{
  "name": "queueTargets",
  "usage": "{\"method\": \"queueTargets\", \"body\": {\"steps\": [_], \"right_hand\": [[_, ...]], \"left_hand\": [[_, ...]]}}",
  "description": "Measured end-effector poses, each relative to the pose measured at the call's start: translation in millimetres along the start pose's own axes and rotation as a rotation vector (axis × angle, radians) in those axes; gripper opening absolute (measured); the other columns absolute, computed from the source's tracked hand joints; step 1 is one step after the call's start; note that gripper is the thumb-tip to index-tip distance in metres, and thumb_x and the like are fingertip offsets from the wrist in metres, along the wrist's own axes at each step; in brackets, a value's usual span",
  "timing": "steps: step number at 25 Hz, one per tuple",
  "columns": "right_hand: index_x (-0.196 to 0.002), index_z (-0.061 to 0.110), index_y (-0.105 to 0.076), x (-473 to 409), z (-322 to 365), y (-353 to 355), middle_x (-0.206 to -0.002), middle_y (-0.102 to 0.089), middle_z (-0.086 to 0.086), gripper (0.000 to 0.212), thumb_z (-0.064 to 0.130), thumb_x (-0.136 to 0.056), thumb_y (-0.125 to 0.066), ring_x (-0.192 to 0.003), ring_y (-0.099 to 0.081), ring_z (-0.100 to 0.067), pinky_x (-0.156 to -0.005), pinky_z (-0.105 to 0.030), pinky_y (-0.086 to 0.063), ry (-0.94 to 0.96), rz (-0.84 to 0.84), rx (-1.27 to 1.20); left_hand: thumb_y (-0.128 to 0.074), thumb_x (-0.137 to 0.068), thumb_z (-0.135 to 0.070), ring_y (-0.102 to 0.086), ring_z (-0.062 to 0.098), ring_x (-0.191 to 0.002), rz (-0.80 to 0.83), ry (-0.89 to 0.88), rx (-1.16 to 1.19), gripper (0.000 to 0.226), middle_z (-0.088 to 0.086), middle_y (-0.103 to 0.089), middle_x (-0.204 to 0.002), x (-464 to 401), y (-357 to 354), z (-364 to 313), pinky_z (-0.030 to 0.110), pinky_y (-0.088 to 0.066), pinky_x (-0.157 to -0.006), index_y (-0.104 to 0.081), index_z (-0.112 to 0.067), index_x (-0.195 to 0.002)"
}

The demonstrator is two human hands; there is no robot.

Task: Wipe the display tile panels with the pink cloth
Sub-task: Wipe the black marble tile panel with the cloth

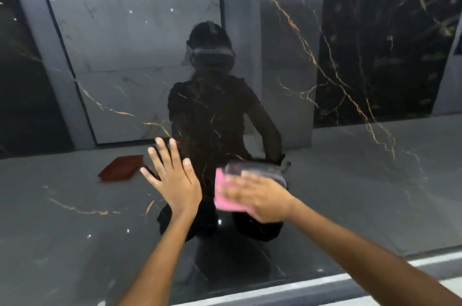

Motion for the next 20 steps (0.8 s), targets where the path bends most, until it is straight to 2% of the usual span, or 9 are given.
{"method": "queueTargets", "body": {"steps": [3,6,8,9,12,14,16,18,20], "right_hand": [[-0.143,0.013,-0.036,42.7,-12.5,5.6,-0.152,-0.033,-0.004,0.081,0.012,-0.069,-0.068,-0.145,-0.020,-0.022,-0.121,-0.036,-0.009,0.196,0.098,0.001],[-0.131,0.008,-0.054,0.0,-112.8,65.0,-0.140,-0.041,-0.013,0.054,0.010,-0.077,-0.054,-0.129,-0.037,-0.035,-0.109,-0.043,-0.031,-0.382,-0.413,-0.011],[-0.131,0.007,-0.058,-45.6,-141.3,88.3,-0.143,-0.046,-0.016,0.054,0.009,-0.077,-0.055,-0.134,-0.035,-0.035,-0.114,-0.038,-0.027,-0.854,-0.661,-0.100],[-0.133,0.006,-0.057,-64.4,-129.7,84.2,-0.143,-0.048,-0.018,0.058,0.009,-0.075,-0.055,-0.136,-0.034,-0.035,-0.115,-0.039,-0.025,-0.885,-0.702,-0.083],[-0.137,0.009,-0.054,-66.2,-32.2,20.9,-0.145,-0.047,-0.014,0.064,0.013,-0.073,-0.056,-0.141,-0.031,-0.029,-0.119,-0.042,-0.018,-0.307,-0.358,-0.005],[-0.142,0.014,-0.048,-14.7,28.2,-19.0,-0.152,-0.037,-0.006,0.072,0.015,-0.072,-0.065,-0.149,-0.009,-0.023,-0.122,-0.038,-0.006,0.058,-0.017,0.025],[-0.146,0.017,-0.038,39.3,35.8,-24.0,-0.155,-0.033,-0.001,0.088,0.015,-0.068,-0.077,-0.149,-0.007,-0.021,-0.122,-0.036,-0.010,0.261,0.170,0.008],[-0.152,0.022,-0.028,64.3,-12.8,-1.1,-0.152,-0.036,-0.003,0.092,0.016,-0.072,-0.073,-0.139,-0.032,-0.025,-0.112,-0.039,-0.035,0.123,0.059,0.006],[-0.147,0.022,-0.035,65.2,-92.3,37.4,-0.152,-0.034,-0.006,0.073,0.017,-0.078,-0.059,-0.133,-0.038,-0.035,-0.107,-0.044,-0.036,-0.296,-0.211,0.023]], "left_hand": [[-0.028,-0.101,-0.033,0.013,0.017,-0.150,0.071,-0.187,-0.094,0.065,-0.009,0.014,-0.163,24.0,-0.8,34.6,0.049,0.010,-0.118,0.006,-0.029,-0.156],[-0.017,-0.104,-0.038,0.010,0.019,-0.151,0.031,-0.220,-0.096,0.058,-0.007,0.011,-0.164,21.2,-4.3,38.1,0.046,0.011,-0.119,0.004,-0.028,-0.157],[-0.022,-0.103,-0.035,0.010,0.019,-0.151,0.018,-0.219,-0.082,0.060,-0.008,0.010,-0.164,21.4,-6.2,37.4,0.046,0.011,-0.120,0.003,-0.028,-0.157],[-0.024,-0.102,-0.034,0.010,0.019,-0.151,0.011,-0.227,-0.076,0.061,-0.008,0.010,-0.164,23.6,-6.5,38.6,0.045,0.011,-0.120,0.003,-0.028,-0.157],[-0.016,-0.105,-0.039,0.009,0.018,-0.151,0.002,-0.255,-0.066,0.056,-0.009,0.010,-0.164,22.5,-9.0,43.6,0.045,0.011,-0.120,0.001,-0.028,-0.157],[-0.013,-0.105,-0.041,0.009,0.019,-0.151,0.014,-0.252,-0.070,0.055,-0.008,0.010,-0.164,18.2,-9.8,43.0,0.046,0.010,-0.120,0.001,-0.028,-0.157],[-0.013,-0.105,-0.039,0.009,0.019,-0.151,0.027,-0.234,-0.058,0.055,-0.008,0.010,-0.164,19.4,-8.1,43.3,0.047,0.009,-0.120,0.002,-0.028,-0.157],[-0.013,-0.105,-0.038,0.010,0.019,-0.151,0.017,-0.239,-0.066,0.055,-0.008,0.011,-0.164,22.8,-5.7,43.0,0.048,0.008,-0.120,0.003,-0.027,-0.157],[-0.013,-0.105,-0.038,0.010,0.019,-0.151,0.015,-0.232,-0.057,0.055,-0.008,0.012,-0.164,21.1,-4.6,43.2,0.047,0.008,-0.120,0.003,-0.026,-0.157]]}}
Point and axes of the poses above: each hand's wrist, its own x-axis away from the middle knuckle, its own y-axis out of the back of the hand, z = x × y, the point moved 2 cm from there along -x, towards the middle knuckle
